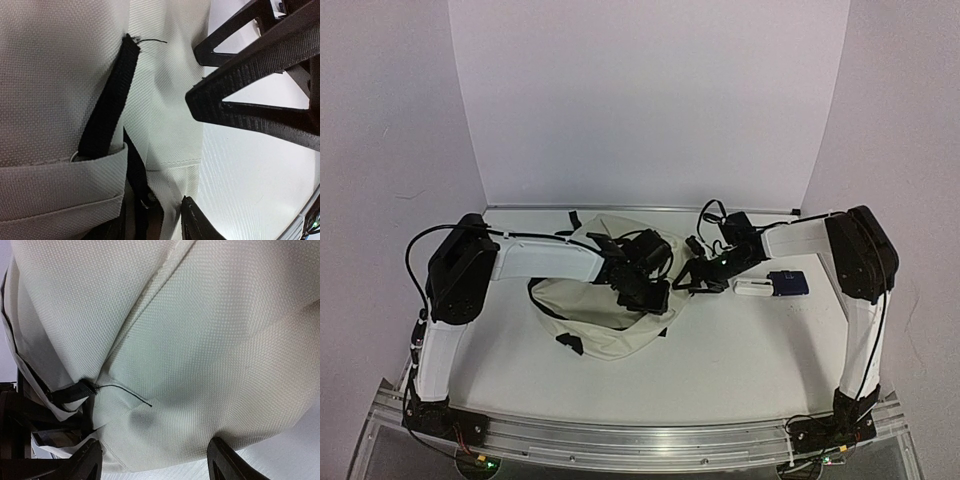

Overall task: Pack the student bag
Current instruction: Zip the student bag at the center of the board.

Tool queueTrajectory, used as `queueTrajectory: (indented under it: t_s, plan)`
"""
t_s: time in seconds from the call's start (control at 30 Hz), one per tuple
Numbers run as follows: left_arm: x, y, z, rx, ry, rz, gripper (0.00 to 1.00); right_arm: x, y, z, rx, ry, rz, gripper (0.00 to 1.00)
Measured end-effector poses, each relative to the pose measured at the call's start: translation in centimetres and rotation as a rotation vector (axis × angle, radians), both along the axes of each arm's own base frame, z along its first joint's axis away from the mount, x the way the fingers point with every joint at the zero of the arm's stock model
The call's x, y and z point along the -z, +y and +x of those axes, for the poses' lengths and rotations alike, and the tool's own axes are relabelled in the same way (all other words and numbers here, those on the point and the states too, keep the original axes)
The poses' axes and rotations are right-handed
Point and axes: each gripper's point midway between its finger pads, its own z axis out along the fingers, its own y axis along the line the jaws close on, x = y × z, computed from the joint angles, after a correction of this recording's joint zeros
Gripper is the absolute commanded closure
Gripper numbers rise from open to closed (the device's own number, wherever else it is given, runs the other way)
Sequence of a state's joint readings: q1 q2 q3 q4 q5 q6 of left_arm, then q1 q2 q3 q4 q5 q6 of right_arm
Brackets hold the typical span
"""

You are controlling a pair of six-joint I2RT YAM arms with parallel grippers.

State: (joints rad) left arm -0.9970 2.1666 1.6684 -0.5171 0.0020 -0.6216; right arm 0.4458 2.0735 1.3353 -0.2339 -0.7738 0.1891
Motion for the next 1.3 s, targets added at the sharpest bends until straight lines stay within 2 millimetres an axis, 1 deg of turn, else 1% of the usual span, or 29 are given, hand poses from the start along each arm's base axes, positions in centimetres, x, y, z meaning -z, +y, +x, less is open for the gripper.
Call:
queueTrajectory:
  t_s: [0.1,0.2,0.33,0.53,0.63,0.73,0.93,1.07,1.3]
  plan:
    - [-0.4,0.0,0.3,-0.011,-0.013,0.008,0.61,0.0,0.1,0.0,0.007,0.007,0.007,0.26]
    - [-1.0,-0.3,1.0,-0.022,-0.025,0.008,0.61,0.0,0.1,-0.1,0.008,0.009,0.013,0.19]
    - [-1.0,-0.8,1.4,-0.02,-0.011,0.001,0.63,0.0,0.2,-0.3,0.003,0.009,0.026,0.18]
    - [-0.4,-1.1,2.2,-0.019,0.017,-0.022,0.65,0.3,-0.4,-1.2,0.008,0.024,0.015,0.18]
    - [-0.6,-1.4,2.9,-0.024,0.01,-0.049,0.66,1.3,-1.0,-1.8,0.019,0.045,-0.016,0.18]
    - [-1.0,-1.7,3.5,-0.025,0.001,-0.077,0.68,1.4,-1.3,-2.0,0.025,0.045,-0.027,0.2]
    - [-1.4,-2.2,4.2,-0.026,-0.029,-0.112,0.69,1.3,-1.2,-2.1,0.028,0.058,-0.018,0.2]
    - [-0.9,-2.1,4.3,-0.028,-0.039,-0.115,0.69,1.0,-0.8,-1.9,0.032,0.066,0.003,0.21]
    - [-1.0,-1.9,4.9,-0.052,-0.068,-0.108,0.69,0.2,-0.6,-0.6,0.053,0.05,0.038,0.23]
